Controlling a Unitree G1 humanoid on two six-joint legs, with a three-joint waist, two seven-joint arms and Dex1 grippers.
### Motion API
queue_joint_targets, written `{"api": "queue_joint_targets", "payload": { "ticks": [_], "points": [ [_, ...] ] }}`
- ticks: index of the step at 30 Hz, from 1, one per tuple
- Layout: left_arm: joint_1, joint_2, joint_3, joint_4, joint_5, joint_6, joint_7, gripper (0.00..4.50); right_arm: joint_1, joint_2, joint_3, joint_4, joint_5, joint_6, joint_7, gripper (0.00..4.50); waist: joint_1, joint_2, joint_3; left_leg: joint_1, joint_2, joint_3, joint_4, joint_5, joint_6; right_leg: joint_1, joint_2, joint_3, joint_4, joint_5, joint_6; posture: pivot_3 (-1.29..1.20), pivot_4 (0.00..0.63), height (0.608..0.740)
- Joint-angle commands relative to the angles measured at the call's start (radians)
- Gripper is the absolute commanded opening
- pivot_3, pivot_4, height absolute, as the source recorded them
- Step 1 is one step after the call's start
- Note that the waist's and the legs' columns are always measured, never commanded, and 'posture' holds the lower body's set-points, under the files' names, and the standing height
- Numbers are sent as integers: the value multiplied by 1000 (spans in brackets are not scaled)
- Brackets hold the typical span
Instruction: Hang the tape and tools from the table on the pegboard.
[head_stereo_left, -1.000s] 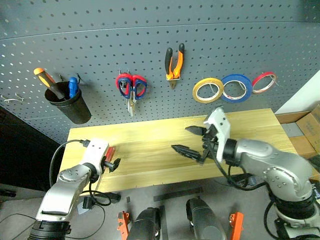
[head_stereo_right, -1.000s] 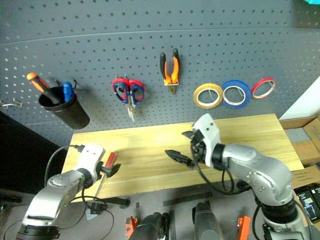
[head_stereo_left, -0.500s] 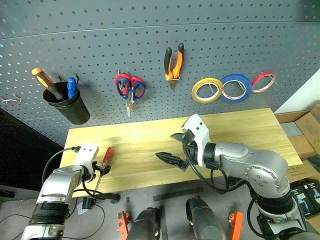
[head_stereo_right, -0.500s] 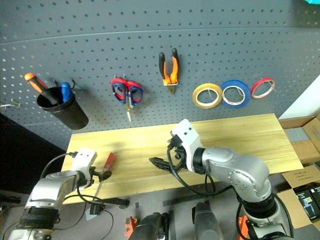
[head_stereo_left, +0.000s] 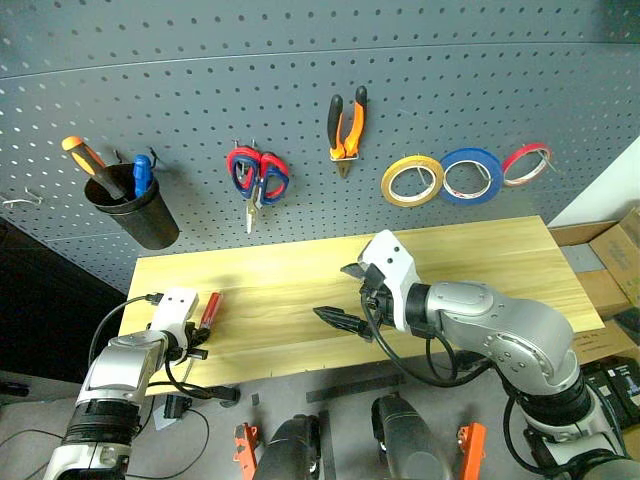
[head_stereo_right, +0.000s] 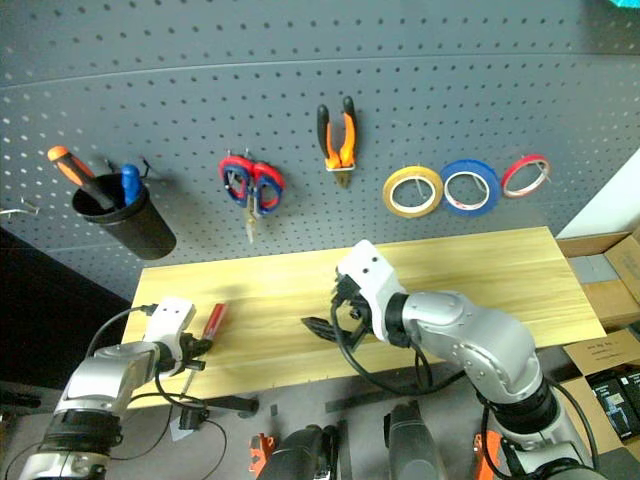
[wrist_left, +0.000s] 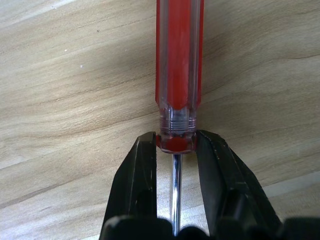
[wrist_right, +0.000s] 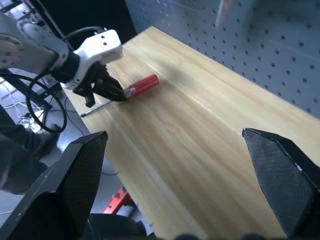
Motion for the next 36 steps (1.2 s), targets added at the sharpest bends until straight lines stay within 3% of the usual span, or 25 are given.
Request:
{"api": "queue_joint_targets", "payload": {
  "ticks": [1,6,10,15,21,30,36],
  "points": [
    [17,-19,76,-34,-27,-52,11,789,-6,-11,-8,-44,-7,-52,37,4500,0,0,0,0,0,0,0,0,0,0,0,0,0,0,0,-281,219,740],
    [155,-88,187,-296,-62,-222,47,789,0,-42,-71,-92,32,-104,109,4500,-1,-2,-1,-2,0,0,0,0,0,-2,0,0,-1,0,0,-264,209,740],
    [280,-135,193,-535,-55,-389,51,789,-7,-71,-111,-103,28,-207,190,4500,2,-2,-2,-3,0,1,0,0,-1,-4,0,0,-1,0,0,-248,197,740],
    [320,-154,195,-719,-16,-488,90,789,-30,-103,-163,-64,36,-323,293,4500,10,-5,-8,-3,1,2,0,0,-1,-4,0,0,0,1,-1,-217,176,740],
    [179,-145,236,-802,20,-505,176,789,-78,-153,-211,15,48,-383,396,4500,28,-6,-30,-3,2,3,0,0,-1,-4,1,0,0,2,-1,-164,145,740],
    [-202,-133,321,-747,-28,-371,301,789,-168,-163,-188,144,4,-481,496,4500,57,-13,-73,-3,3,5,1,0,-2,-5,3,1,-1,5,-1,-92,92,740],
    [-255,-160,322,-655,-22,-412,332,789,-222,-135,-162,210,-26,-525,541,4500,57,-15,-102,-2,3,5,1,1,-2,-5,3,2,-1,5,-1,-75,68,740]
  ]
}}
